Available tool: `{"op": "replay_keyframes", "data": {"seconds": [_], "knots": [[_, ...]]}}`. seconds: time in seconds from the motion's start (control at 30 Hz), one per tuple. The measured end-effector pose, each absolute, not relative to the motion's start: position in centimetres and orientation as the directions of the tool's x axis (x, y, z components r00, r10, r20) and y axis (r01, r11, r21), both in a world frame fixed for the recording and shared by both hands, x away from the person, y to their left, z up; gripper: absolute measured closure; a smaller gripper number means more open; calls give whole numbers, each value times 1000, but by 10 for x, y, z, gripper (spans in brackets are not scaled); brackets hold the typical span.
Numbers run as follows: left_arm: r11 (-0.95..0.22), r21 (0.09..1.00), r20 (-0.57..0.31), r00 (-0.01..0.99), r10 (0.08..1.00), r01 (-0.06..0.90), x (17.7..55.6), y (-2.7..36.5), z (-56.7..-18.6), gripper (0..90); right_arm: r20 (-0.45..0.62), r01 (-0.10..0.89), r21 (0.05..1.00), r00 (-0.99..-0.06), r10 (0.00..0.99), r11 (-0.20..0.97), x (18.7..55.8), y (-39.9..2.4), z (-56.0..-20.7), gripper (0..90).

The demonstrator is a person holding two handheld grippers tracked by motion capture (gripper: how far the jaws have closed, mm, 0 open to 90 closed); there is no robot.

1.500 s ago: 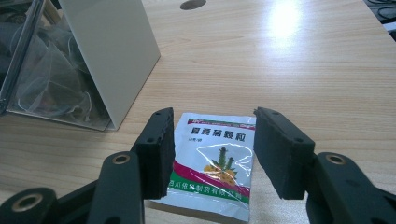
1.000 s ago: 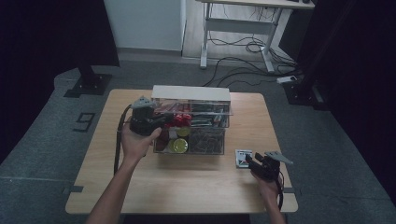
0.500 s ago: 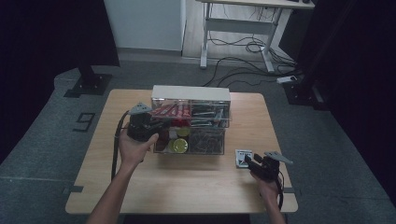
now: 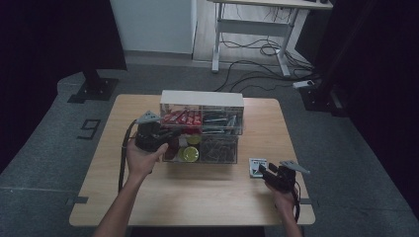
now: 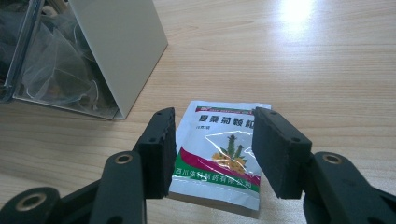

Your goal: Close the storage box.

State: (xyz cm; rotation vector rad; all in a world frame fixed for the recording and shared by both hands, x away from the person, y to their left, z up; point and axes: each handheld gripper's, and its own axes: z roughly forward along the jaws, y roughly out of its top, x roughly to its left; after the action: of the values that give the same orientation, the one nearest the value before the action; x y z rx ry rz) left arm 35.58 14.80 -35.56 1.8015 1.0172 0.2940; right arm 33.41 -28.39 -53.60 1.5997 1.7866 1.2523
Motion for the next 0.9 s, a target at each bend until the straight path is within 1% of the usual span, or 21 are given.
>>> {"op": "replay_keyframes", "data": {"seconds": [0.1, 0.17, 0.27, 0.33, 0.4, 0.53, 0.63, 0.73, 0.9], "knots": [[-143, 854, -237, 618, 750, 500, 353, 150, -356, 896, 243, 547, 834, -239, 940, -77, 334, -284, -536, 492], [-144, 857, -235, 626, 743, 494, 351, 153, -356, 878, 243, 544, 835, -238, 940, -79, 333, -284, -536, 492], [-159, 865, -210, 633, 745, 475, 346, 157, -357, 846, 243, 544, 835, -237, 941, -78, 333, -285, -536, 491], [-168, 874, -188, 636, 748, 456, 344, 158, -359, 800, 242, 544, 835, -237, 941, -78, 333, -284, -536, 492], [-167, 881, -174, 630, 757, 444, 343, 160, -360, 732, 242, 546, 834, -238, 941, -76, 333, -284, -536, 491], [-163, 883, -178, 636, 751, 440, 341, 161, -364, 617, 240, 546, 835, -240, 941, -73, 333, -283, -536, 490], [-166, 889, -167, 641, 749, 426, 338, 162, -366, 552, 241, 545, 835, -240, 941, -75, 332, -284, -536, 490], [-178, 892, -152, 645, 749, 417, 334, 163, -370, 504, 243, 545, 835, -239, 940, -77, 332, -285, -535, 489], [-178, 895, -152, 655, 740, 409, 329, 166, -375, 463, 251, 542, 836, -239, 938, -86, 331, -285, -535, 489]]}}
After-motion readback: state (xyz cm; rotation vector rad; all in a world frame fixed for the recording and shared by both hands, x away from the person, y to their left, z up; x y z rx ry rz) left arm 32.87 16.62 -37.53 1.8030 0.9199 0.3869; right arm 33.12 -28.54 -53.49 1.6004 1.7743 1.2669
